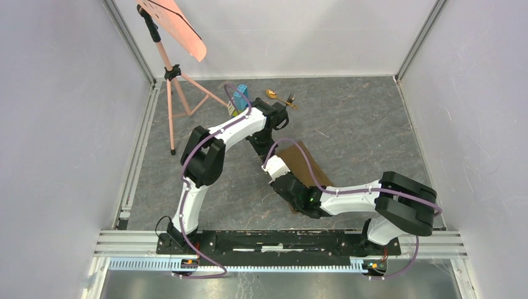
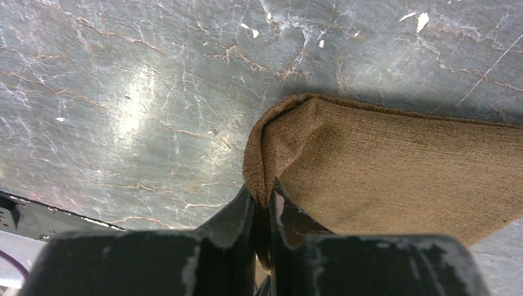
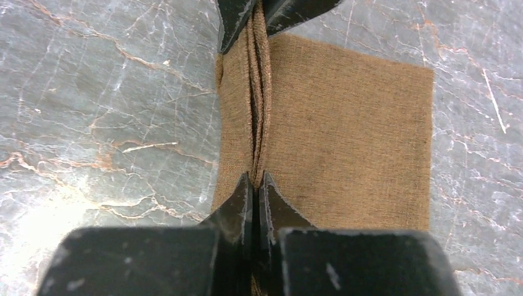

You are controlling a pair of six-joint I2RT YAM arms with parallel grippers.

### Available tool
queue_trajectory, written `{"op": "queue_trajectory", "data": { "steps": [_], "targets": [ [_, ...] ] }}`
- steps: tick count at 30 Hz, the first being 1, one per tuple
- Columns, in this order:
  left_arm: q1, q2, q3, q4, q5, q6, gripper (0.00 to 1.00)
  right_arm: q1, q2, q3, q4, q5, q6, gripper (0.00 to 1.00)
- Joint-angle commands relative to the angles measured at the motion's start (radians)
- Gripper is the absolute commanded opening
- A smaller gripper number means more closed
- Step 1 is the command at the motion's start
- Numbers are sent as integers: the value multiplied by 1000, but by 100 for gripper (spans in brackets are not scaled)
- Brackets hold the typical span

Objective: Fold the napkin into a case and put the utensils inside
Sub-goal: Fold the lower triangle-folded napkin at the center of the board.

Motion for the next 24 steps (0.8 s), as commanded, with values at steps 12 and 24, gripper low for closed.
{"op": "queue_trajectory", "data": {
  "steps": [12,24],
  "targets": [
    [6,-194,-36,126,-46,220,100,-240,-133,-199,286,-537,222,0],
    [21,-516,-469,618,124,522,97,-435,-77,-301,456,-793,425,0]
  ]
}}
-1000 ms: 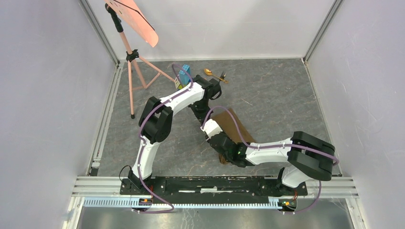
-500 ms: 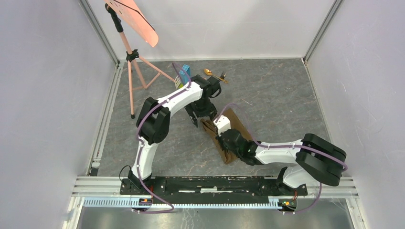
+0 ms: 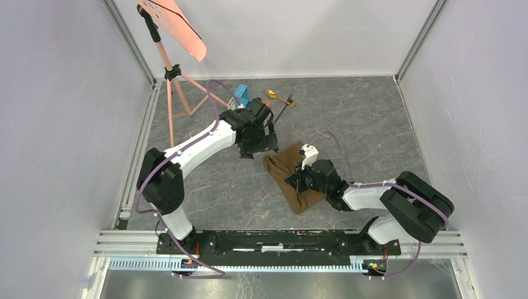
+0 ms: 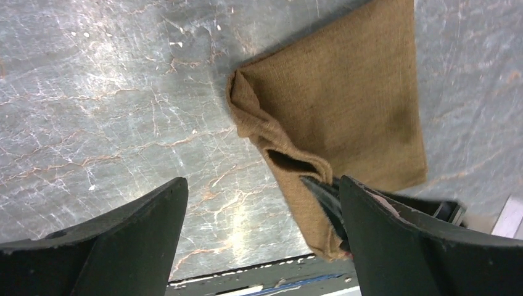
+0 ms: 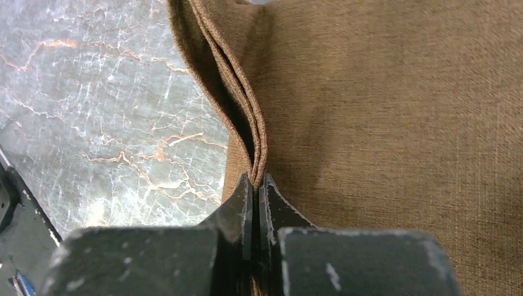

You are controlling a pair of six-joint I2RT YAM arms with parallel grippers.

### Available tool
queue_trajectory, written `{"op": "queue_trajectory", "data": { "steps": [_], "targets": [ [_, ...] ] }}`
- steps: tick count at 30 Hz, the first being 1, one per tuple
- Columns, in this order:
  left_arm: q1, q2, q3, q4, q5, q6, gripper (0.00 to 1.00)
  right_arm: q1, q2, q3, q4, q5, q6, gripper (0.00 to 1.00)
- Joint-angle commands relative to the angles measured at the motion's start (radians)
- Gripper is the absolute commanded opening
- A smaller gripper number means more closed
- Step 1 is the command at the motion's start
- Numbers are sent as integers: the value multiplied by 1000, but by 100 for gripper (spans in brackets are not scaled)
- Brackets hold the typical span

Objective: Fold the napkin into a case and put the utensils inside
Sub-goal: Fold the lower triangle-folded napkin at the center of the board.

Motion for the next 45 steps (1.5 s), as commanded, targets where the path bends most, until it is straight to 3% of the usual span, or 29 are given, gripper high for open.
{"op": "queue_trajectory", "data": {
  "steps": [1,11,17,30,40,45],
  "targets": [
    [18,-92,-144,236,108,128,94,-66,25,-39,125,-121,120,0],
    [81,-139,-397,532,274,67,41,-168,92,-77,202,-216,206,0],
    [109,-107,-452,705,399,31,13,-187,113,-57,208,-255,201,0],
    [109,10,-446,921,519,-77,4,-192,126,-6,151,-276,176,0],
    [129,73,-434,955,477,-96,2,-225,138,13,119,-270,163,0],
    [126,-5,-446,912,418,-32,9,-243,169,38,84,-283,166,0]
  ]
}}
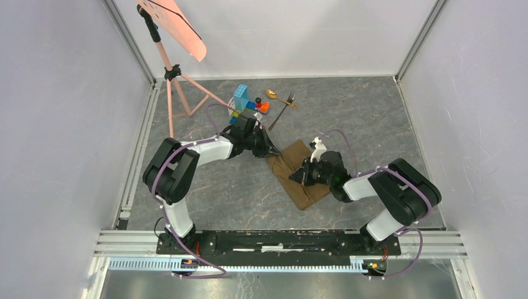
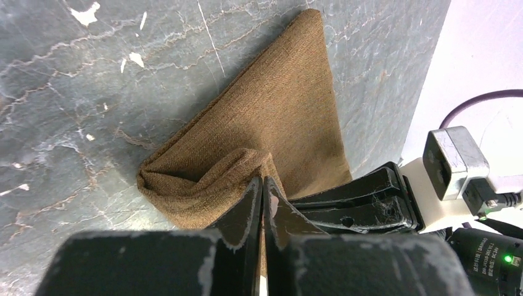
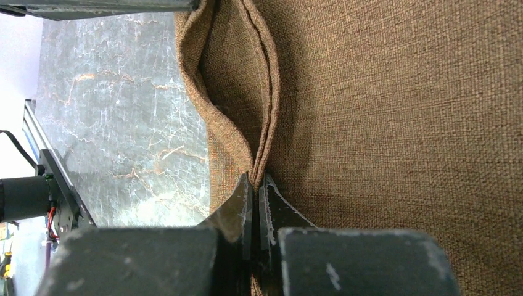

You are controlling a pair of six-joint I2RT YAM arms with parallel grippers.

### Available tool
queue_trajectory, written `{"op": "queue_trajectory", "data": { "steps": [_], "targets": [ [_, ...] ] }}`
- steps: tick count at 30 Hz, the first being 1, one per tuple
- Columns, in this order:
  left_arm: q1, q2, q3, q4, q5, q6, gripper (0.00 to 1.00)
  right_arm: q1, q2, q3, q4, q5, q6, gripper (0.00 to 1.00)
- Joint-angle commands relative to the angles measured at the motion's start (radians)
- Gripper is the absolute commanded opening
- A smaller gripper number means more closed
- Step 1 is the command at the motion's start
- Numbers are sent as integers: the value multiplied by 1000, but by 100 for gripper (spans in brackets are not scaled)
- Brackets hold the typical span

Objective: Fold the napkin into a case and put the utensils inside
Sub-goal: Fold the lower triangle-folded napkin at the center of the board, then smooth out the 2/3-rectangle-folded napkin at the center of the board.

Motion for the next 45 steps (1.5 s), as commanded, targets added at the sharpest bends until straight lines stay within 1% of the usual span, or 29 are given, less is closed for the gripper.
{"op": "queue_trajectory", "data": {
  "steps": [1,4,8,13,15,17,20,24,25,26,28,31,33,38,40,42,44,45],
  "targets": [
    [3,-92,-11,2,-55,28,11,-22,32,43,-19,-12,-14,0],
    [4,-143,-63,10,-62,30,14,-38,51,47,-18,-29,0,0],
    [5,-141,-112,94,0,-19,14,-44,72,57,-18,-51,6,0],
    [15,-59,-88,161,48,-81,5,-49,75,61,-18,-67,7,0],
    [29,-14,-82,207,68,-120,4,-51,74,62,-16,-72,6,0],
    [48,30,-87,290,87,-164,4,-51,74,63,-15,-77,3,0],
    [64,84,-73,378,109,-198,4,-50,79,63,-9,-89,0,0],
    [72,133,-61,391,84,-213,3,-50,70,52,13,-120,-10,0],
    [75,142,-63,389,79,-213,3,-50,59,46,13,-129,-13,4],
    [77,148,-67,390,73,-212,4,-51,44,40,11,-141,-17,13],
    [80,159,-69,378,60,-200,3,-51,4,23,1,-152,-26,26],
    [80,180,-58,356,60,-185,2,-50,-60,-5,-37,-170,-44,39],
    [81,188,-55,355,60,-186,2,-49,-99,-32,-42,-186,-43,47],
    [80,196,-53,355,64,-192,2,-35,-162,-90,-63,-197,-46,56],
    [81,196,-52,350,63,-194,2,-26,-197,-97,-99,-182,-61,56],
    [81,194,-46,330,61,-193,2,-15,-231,-101,-148,-146,-86,54],
    [80,193,-42,321,60,-188,2,-5,-263,-102,-209,-103,-112,47],
    [81,193,-40,317,58,-187,2,-2,-281,-101,-249,-73,-127,39]
  ]
}}
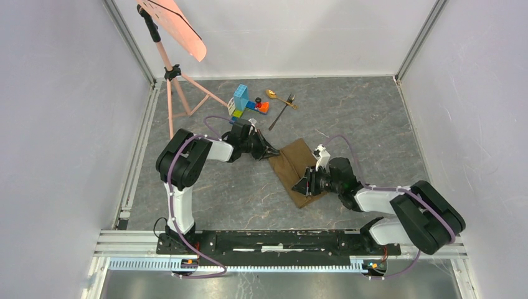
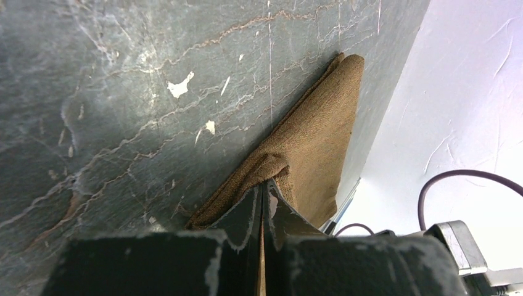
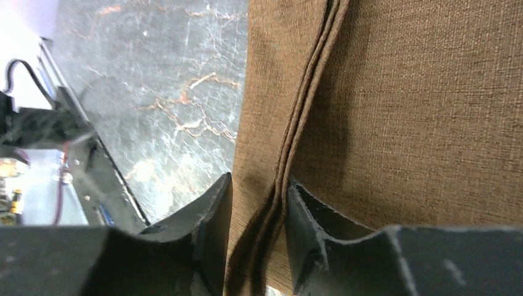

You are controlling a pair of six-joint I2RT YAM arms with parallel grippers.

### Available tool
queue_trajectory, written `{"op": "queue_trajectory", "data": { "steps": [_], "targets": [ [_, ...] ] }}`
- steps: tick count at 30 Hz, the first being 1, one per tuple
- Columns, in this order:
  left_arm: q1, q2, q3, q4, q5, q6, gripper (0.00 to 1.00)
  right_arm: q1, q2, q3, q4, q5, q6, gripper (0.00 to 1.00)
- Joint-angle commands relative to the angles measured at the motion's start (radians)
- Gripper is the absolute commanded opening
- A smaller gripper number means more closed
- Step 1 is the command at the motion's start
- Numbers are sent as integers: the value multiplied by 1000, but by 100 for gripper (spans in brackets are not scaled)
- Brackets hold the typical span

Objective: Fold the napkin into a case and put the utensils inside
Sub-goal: Smooth out the 2/3-rectangle-folded napkin at the center of the board.

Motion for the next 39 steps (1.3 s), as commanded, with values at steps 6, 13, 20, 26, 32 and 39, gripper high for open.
{"op": "queue_trajectory", "data": {
  "steps": [6,13,20,26,32,39],
  "targets": [
    [4,19,56,-47,-24,6,2,70,-156,-20,-332,322,-149,6],
    [0,33,91,-83,1,37,2,132,-197,-55,-350,422,-117,9],
    [-16,36,139,-147,23,81,2,131,-250,155,-638,563,-252,38],
    [-30,38,147,-169,18,97,2,140,-260,253,-651,518,-287,50],
    [-31,40,154,-200,6,108,2,141,-191,188,-395,220,-231,50],
    [-29,59,174,-248,-8,105,2,123,-173,40,-271,163,-187,29]
  ]
}}
